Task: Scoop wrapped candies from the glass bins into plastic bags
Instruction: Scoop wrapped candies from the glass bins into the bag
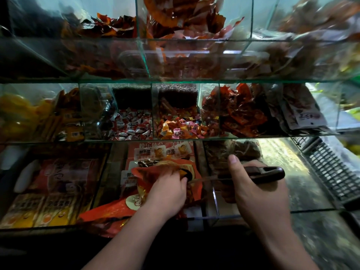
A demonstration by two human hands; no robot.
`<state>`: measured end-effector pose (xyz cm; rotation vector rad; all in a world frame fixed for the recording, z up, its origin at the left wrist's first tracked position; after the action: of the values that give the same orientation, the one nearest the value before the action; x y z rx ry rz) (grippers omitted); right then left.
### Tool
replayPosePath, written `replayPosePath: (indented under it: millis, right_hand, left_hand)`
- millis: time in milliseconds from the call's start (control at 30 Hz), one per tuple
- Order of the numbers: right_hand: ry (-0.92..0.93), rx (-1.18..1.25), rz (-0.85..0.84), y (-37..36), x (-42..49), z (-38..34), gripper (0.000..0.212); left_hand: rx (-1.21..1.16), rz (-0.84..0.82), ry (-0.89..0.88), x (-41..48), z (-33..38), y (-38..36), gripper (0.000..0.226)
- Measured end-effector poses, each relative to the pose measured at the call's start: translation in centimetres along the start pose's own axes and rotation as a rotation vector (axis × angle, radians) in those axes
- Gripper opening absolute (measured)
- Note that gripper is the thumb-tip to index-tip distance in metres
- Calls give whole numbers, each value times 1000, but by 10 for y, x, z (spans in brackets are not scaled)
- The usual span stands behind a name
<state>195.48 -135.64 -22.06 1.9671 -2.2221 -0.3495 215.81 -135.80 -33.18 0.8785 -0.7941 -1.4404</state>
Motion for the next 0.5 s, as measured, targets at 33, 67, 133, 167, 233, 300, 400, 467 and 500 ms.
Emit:
replayPosePath:
  millis: [33, 67, 133, 167, 233, 300, 400, 467, 500]
  right_hand:
    - [5, 7, 4, 4, -2, -2, 49]
    - [11, 4, 4, 8, -4, -4, 48]
    - [24, 5, -16, 13, -8, -9, 48]
    - [31, 12, -26, 14, -10, -11, 46]
    - [55, 10, -39, 17, -13, -16, 41]
    - [77, 8, -50, 19, -16, -20, 39]
    - [101, 39, -55, 22, -19, -27, 32]
    - [119, 65, -65, 23, -20, -30, 30]
    - [122, 87, -74, 23, -21, -32, 30]
  left_hand:
    - [-7, 51, -9, 0, 0, 1, 38]
    - [-17, 108, -18, -1, -1, 3, 38]
    - [-42, 213, -39, -6, -2, 6, 38]
    - [-56, 249, -48, -9, -2, 6, 38]
    - [-89, 290, -53, -15, -1, 6, 43]
    - [-134, 329, -54, -21, 1, 8, 48]
    - [-159, 387, -70, -28, 4, 16, 50]
    - [-159, 421, -81, -29, 7, 25, 53]
    - [-160, 437, -89, -28, 8, 31, 54]
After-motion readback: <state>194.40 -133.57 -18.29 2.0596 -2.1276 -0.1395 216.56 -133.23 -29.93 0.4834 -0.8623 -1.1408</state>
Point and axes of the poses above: each hand's wrist, its own x-axis towards the middle knuckle, its own y-axis out of the back of the hand, z = x × y, the point moved 4 cm from there along x, towards the middle knuckle, and after that the axes turned 14 degrees about -y, right-handed, at the moved point
